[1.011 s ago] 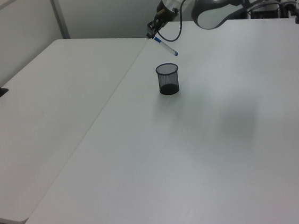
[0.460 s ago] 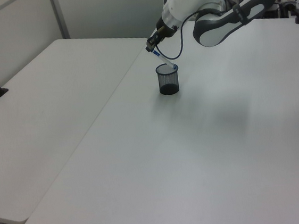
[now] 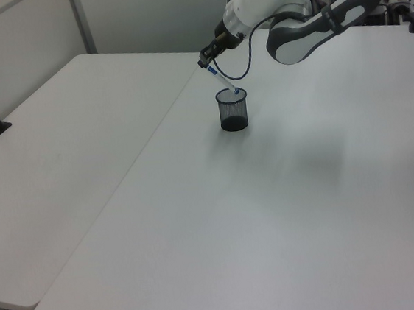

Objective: Insert the marker
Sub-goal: 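Lower the marker into the pen cup and open the gripper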

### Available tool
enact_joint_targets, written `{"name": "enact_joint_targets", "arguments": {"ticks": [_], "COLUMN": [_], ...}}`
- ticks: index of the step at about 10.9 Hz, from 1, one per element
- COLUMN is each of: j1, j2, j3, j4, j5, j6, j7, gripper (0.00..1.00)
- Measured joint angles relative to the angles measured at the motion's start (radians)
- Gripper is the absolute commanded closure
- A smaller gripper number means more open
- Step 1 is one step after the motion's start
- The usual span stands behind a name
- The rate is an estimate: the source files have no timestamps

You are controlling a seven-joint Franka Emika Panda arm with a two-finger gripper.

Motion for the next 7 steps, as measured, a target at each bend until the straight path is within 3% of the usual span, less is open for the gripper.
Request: {"name": "enact_joint_targets", "arguments": {"ticks": [4,6,7], "j1": [-0.008,-0.008,-0.008], "j2": [0.033,0.044,0.045], "j3": [-0.004,-0.004,-0.004], "j4": [0.009,0.013,0.014], "j5": [-0.033,-0.033,-0.033], "j6": [0.059,0.066,0.066], "j7": [0.005,0.005,0.005], "gripper": [0.97,0.84,0.39]}}
